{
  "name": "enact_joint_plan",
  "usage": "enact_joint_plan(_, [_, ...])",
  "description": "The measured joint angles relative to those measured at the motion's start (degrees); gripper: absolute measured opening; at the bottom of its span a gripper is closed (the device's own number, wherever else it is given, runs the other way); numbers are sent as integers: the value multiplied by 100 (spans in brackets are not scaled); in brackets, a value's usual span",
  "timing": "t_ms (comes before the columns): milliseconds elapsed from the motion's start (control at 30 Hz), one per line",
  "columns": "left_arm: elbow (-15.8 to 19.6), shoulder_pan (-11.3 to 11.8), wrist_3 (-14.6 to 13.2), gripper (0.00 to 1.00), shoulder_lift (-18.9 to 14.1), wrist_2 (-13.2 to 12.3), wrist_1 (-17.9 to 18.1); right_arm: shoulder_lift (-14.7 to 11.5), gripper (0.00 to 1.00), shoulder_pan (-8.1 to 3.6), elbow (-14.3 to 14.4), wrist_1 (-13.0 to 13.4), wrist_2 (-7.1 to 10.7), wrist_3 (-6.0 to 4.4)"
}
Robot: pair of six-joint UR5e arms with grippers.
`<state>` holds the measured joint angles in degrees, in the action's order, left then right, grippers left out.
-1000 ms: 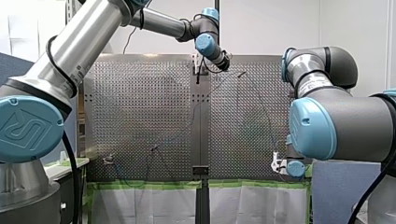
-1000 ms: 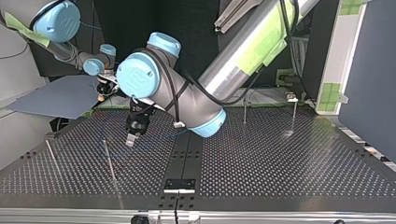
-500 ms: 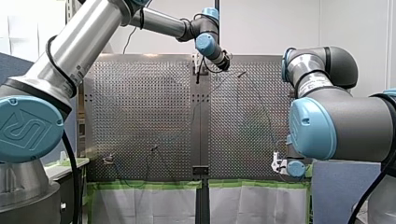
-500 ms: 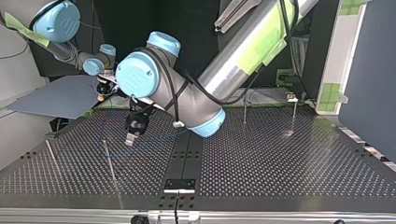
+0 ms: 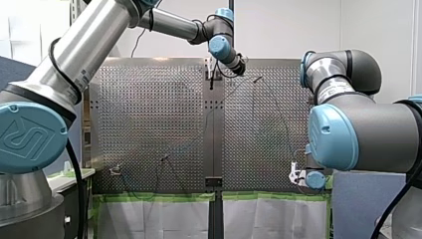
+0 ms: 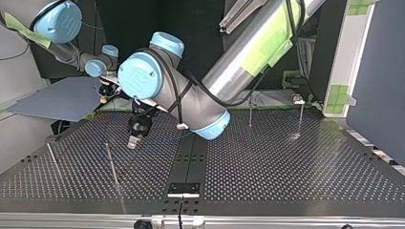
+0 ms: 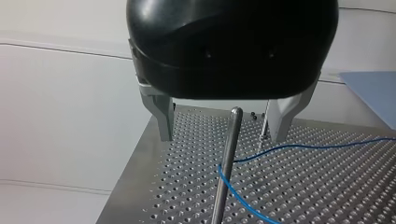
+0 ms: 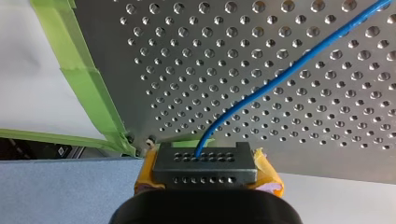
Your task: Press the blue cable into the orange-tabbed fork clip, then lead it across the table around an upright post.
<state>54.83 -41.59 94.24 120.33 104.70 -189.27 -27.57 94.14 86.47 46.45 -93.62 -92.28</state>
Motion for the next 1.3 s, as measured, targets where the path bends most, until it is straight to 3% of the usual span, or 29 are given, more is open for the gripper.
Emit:
enact_joint_plan(933, [35, -24, 82, 99, -28, -44, -18, -2, 0, -14, -8, -66, 18, 38])
enact_joint_plan(1300, [61, -95, 77, 99, -65, 133, -81, -1, 0, -12, -10, -78, 17, 45])
